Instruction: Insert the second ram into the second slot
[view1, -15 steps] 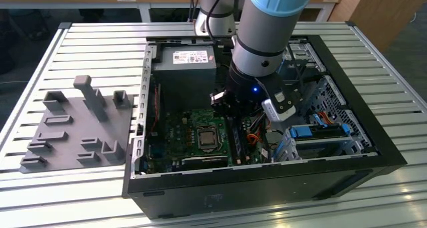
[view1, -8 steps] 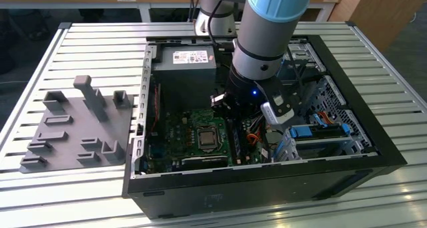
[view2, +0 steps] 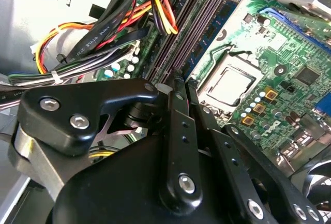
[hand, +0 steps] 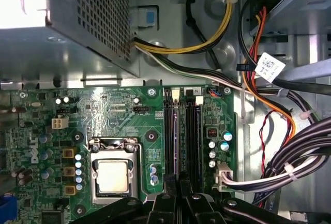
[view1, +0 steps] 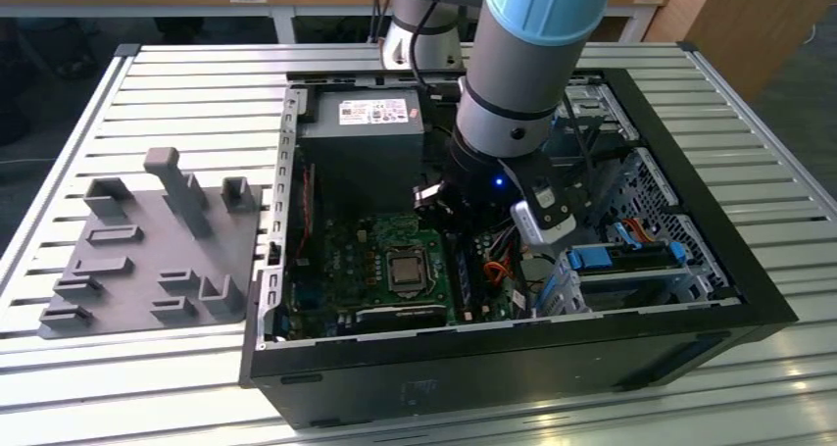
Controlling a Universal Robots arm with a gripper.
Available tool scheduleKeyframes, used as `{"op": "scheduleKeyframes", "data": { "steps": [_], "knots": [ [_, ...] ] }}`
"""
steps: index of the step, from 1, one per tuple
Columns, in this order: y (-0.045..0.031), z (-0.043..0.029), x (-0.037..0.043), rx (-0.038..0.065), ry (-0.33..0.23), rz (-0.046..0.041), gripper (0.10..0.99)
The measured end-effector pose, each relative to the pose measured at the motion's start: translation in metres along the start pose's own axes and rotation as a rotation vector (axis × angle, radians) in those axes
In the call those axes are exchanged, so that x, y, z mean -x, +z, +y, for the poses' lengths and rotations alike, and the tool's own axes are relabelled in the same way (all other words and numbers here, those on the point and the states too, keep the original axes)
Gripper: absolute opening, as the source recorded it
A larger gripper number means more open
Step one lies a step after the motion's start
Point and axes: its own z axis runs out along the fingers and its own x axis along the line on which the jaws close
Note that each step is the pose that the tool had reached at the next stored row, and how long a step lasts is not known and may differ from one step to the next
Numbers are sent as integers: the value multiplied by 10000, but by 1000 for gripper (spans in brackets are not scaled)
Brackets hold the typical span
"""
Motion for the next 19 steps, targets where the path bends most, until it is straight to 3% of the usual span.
{"op": "scheduleKeyframes", "data": {
  "steps": [9, 19],
  "knots": [
    [37, 2, 12, -12, -202, 1, 141],
    [58, 8, 14, 60, -210, 3, 141]
  ]
}}
